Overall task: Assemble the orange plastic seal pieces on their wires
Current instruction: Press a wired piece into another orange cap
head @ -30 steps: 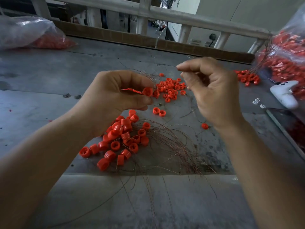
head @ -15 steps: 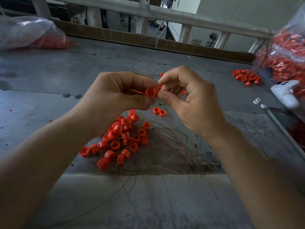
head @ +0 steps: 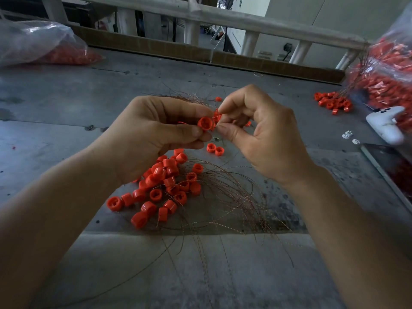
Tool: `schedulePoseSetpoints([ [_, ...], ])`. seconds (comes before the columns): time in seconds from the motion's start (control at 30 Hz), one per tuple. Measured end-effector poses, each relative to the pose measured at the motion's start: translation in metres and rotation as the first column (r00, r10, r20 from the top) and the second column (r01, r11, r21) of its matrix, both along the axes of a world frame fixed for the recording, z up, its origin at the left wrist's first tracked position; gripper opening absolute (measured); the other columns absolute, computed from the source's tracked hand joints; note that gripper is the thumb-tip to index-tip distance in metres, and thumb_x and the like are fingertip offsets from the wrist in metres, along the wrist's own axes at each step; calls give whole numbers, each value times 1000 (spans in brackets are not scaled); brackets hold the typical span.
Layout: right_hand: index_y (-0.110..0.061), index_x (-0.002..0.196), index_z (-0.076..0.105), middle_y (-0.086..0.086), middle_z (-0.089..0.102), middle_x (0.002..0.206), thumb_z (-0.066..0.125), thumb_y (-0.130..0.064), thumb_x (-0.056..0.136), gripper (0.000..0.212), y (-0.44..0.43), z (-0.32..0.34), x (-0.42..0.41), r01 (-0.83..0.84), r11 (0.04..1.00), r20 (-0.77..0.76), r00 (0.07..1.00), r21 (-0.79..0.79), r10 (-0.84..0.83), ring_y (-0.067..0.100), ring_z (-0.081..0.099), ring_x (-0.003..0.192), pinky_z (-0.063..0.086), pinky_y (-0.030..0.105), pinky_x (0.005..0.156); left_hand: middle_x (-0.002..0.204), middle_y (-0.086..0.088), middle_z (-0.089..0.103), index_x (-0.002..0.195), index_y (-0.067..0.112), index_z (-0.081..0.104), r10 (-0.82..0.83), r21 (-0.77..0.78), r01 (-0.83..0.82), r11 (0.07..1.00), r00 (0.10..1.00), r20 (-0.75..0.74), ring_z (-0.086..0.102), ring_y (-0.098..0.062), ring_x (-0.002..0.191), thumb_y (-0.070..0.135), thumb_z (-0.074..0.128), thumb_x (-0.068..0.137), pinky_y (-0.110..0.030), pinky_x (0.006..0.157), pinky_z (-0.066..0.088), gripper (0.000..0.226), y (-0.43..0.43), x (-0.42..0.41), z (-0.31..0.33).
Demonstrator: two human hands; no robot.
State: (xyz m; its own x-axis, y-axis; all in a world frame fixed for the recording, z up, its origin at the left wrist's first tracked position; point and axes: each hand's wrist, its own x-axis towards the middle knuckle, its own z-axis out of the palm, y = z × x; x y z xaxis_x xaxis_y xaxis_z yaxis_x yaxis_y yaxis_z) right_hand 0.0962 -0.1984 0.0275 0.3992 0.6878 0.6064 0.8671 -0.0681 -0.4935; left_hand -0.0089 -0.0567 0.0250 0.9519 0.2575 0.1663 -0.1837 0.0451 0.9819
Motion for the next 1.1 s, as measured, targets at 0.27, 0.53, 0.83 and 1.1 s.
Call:
schedulePoseSetpoints([
  [0.27,-18,87,50,-5,59,74,68,-3,78,25,-1,3,-1,-11,1000,-6,1000,12,11,11,59,70,50,18,63,76,-3,73,79,17,75,-18,7,18,1000,1000,1,70,-14,71,7,60,58,-18,62,54,27,2,0,-1],
  [0.53,-16,87,51,-3,61,74,68,-2,78,24,-2,3,-2,-13,1000,-11,1000,-2,13,14,58,63,51,24,59,77,-3,73,78,20,76,-31,59,30,998,999,12,70,-13,72,11,61,58,-18,62,54,26,3,1,-4],
  [0.83,-25,81,51,-6,59,73,64,0,79,29,-2,4,-1,-99,994,-264,959,48,108,6,59,69,51,17,63,85,6,73,87,28,74,-66,156,57,986,996,52,69,-8,83,33,69,58,-20,71,54,29,10,3,-9],
  [1.1,-15,78,50,-5,65,61,66,9,73,30,0,7,1,-196,976,-585,782,93,213,12,64,63,53,24,59,79,7,72,80,27,74,-85,111,75,991,992,93,68,-5,77,16,78,60,-17,68,54,23,6,2,-9],
])
